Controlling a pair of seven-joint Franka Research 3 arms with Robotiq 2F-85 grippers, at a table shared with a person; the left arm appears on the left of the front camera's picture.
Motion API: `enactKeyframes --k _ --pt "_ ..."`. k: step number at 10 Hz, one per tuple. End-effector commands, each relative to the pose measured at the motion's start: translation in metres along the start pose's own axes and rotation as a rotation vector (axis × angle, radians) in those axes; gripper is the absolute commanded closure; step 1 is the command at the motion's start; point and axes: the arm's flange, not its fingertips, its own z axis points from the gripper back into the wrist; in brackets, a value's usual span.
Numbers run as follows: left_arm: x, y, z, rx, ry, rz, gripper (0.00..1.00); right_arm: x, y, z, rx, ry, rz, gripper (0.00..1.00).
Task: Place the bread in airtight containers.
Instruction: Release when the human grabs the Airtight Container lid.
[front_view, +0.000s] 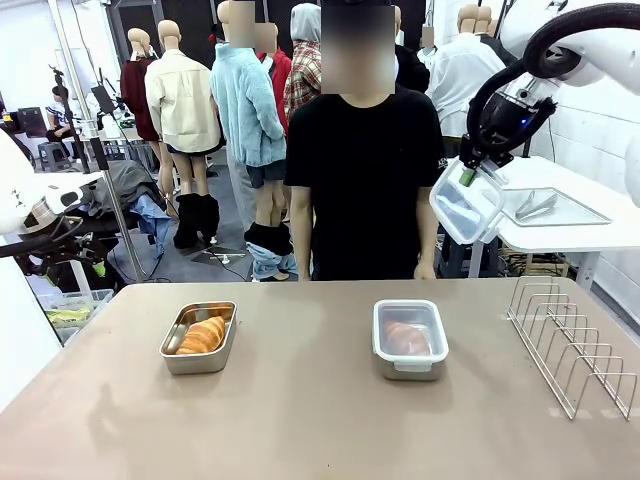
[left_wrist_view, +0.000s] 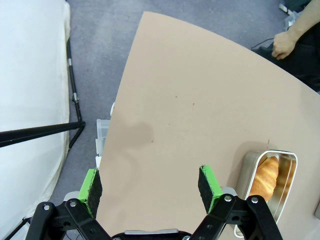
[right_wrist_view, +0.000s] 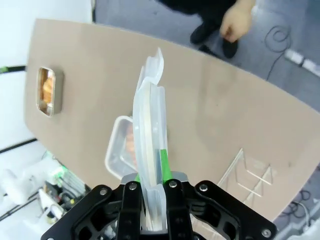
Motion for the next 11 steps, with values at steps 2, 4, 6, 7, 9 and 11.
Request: enactKeyframes --k 2,4,6,7,9,11 --pt "0.0006 0.0013 0.0021 0.009 -0.007 -0.004 0.0 -0.0011 -0.002 0.003 0.023 -0.012 -0.02 1.0" --pt "0.0006 0.0013 0.0021 0.009 -0.007 -0.004 0.0 -0.0011 -0.002 0.003 0.023 -0.012 -0.02 1.0" --pt "0.0006 0.0013 0.0021 0.009 -0.007 -0.004 0.0 -0.0011 -0.002 0.003 0.023 -0.012 -0.02 1.0" --pt "0.0006 0.0013 0.0021 0.009 -0.007 -0.004 0.0 -0.0011 -0.002 0.003 0.023 -0.012 -0.02 1.0" --pt "0.0006 0.0013 0.0021 0.009 -0.007 -0.004 0.0 -0.0011 -0.002 0.003 0.023 -0.012 -0.02 1.0" --pt "0.0006 0.0013 0.0021 0.009 -0.007 -0.004 0.0 -0.0011 -0.002 0.003 0.023 -0.012 -0.02 1.0"
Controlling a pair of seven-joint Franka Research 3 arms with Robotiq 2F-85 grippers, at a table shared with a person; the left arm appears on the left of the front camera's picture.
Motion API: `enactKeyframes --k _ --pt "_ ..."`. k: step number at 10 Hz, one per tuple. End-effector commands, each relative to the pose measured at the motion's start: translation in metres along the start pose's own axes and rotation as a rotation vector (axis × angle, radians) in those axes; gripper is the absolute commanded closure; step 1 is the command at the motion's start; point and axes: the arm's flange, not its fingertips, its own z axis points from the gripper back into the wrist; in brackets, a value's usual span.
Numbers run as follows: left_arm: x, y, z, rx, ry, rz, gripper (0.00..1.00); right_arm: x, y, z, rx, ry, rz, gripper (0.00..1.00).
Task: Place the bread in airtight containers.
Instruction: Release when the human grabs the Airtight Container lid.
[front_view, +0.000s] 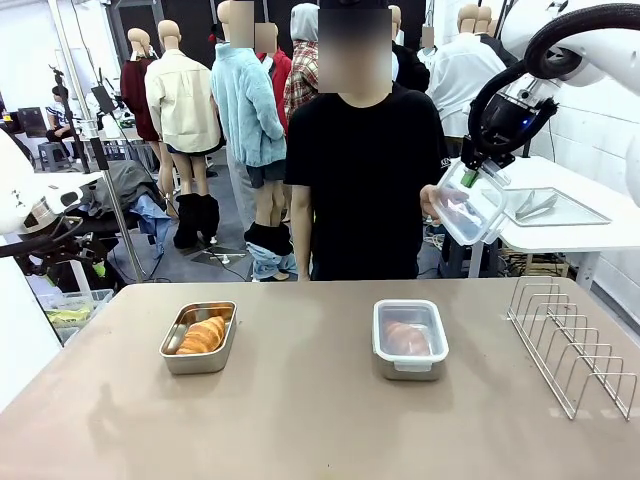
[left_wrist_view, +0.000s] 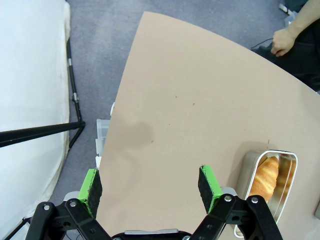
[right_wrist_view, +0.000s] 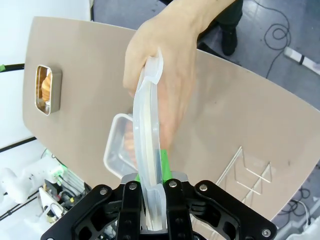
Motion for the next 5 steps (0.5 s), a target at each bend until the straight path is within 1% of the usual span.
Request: enactKeyframes --k 1,4,5 --pt "0.0006 0.0013 0.0021 0.009 -0.007 -0.004 0.0 0.0008 0.0019 0.0018 0.018 -0.016 -0.011 1.0" --pt "0.0006 0.0013 0.0021 0.009 -0.007 -0.004 0.0 0.0008 0.0019 0.0018 0.018 -0.016 -0.011 1.0" --pt "0.0006 0.0013 0.0021 0.009 -0.007 -0.004 0.0 0.0002 -0.0001 0.0002 -0.001 -0.002 0.0 1.0"
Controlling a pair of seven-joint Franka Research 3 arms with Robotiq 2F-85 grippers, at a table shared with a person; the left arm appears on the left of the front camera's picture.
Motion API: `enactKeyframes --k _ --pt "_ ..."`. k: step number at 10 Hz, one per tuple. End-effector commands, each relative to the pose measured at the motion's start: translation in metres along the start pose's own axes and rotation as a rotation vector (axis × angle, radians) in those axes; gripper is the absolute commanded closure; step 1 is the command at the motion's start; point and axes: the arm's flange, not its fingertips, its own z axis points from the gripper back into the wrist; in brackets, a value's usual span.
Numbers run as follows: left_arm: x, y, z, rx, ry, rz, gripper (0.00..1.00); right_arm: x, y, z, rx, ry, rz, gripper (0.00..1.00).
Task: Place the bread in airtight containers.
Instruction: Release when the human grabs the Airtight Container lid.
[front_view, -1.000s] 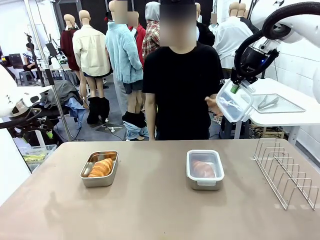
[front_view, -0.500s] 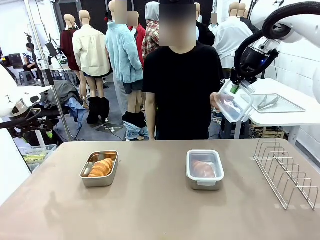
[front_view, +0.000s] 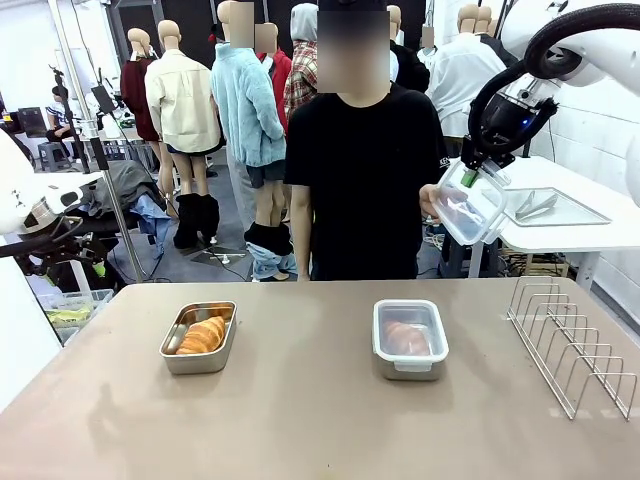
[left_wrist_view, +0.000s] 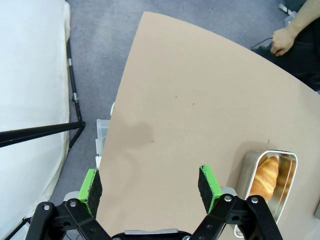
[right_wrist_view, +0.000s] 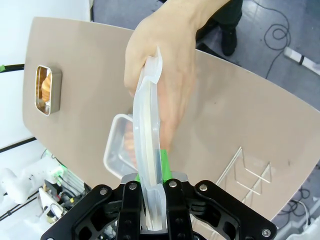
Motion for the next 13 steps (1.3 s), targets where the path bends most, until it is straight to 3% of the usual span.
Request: enactKeyframes --k 1,5,6,11,13 --pt "0.001 0.001 0.002 0.009 -0.007 -0.004 0.0 -0.005 0.001 0.003 -0.012 0.021 0.039 0.81" --pt "0.001 0.001 0.002 0.009 -0.007 -0.004 0.0 -0.059 0.001 0.03 -0.102 0.078 0.241 0.07" --pt "0.001 0.001 0.002 0.009 -0.007 -0.004 0.0 -0.075 0.002 0.032 -0.129 0.132 0.347 0.0" --pt "0.001 0.001 0.002 0.009 -0.007 -0.004 0.0 -0.149 -0.015 0.022 -0.179 0.247 1.059 0.0" --pt "0.001 0.001 0.002 0.009 -0.007 -0.004 0.0 -0.159 -0.026 0.011 -0.153 0.214 1.207 0.0"
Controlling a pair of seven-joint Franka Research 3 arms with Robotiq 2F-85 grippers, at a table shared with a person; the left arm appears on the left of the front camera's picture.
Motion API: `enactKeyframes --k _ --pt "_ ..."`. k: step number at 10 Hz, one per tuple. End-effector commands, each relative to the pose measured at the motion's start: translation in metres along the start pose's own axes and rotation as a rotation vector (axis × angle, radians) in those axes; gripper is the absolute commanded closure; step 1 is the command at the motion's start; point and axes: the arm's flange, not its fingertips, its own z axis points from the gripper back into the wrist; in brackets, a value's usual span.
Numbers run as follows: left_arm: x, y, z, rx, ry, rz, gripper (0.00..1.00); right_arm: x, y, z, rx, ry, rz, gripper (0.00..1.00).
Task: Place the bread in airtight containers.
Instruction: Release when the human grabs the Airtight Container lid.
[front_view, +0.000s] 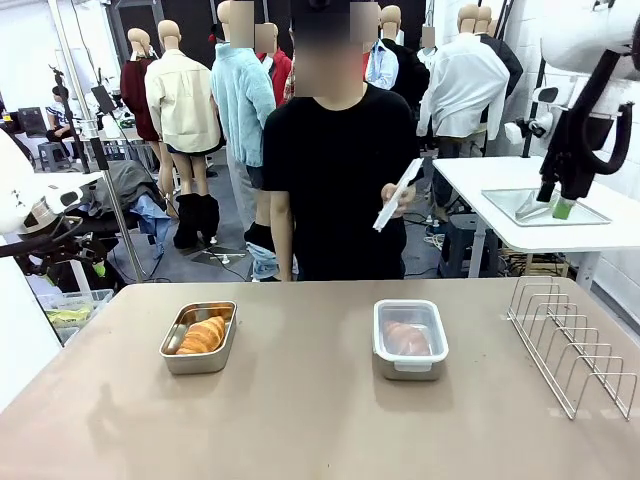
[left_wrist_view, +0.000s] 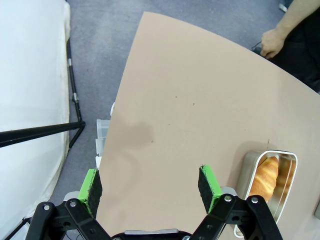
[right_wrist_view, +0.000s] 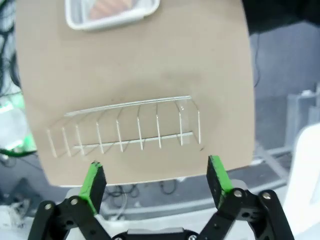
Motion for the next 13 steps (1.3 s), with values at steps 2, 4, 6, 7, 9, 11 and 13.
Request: enactKeyframes --k 2,4,6,7,9,11,13 --pt "0.0 0.001 0.002 0.009 -0.007 -0.004 0.0 0.0 0.0 0.0 0.0 0.0 0.0 0.0" --pt "0.0 0.001 0.002 0.009 -0.007 -0.004 0.0 0.0 0.0 0.0 0.0 0.0 0.0 0.0" --pt "0.0 0.001 0.002 0.009 -0.007 -0.004 0.0 0.0 0.0 0.0 0.0 0.0 0.0 0.0" --pt "0.0 0.001 0.002 0.009 -0.007 -0.004 0.0 0.0 0.0 0.0 0.0 0.0 0.0 0.0" --pt "0.0 0.001 0.002 0.009 -0.007 -0.004 0.0 0.0 0.0 0.0 0.0 0.0 0.0 0.0" --pt "0.0 0.001 0.002 0.009 -0.007 -0.004 0.0 0.0 0.0 0.0 0.0 0.0 0.0 0.0" --pt "0.0 0.001 0.002 0.009 -0.007 -0.004 0.0 0.0 0.0 0.0 0.0 0.0 0.0 0.0"
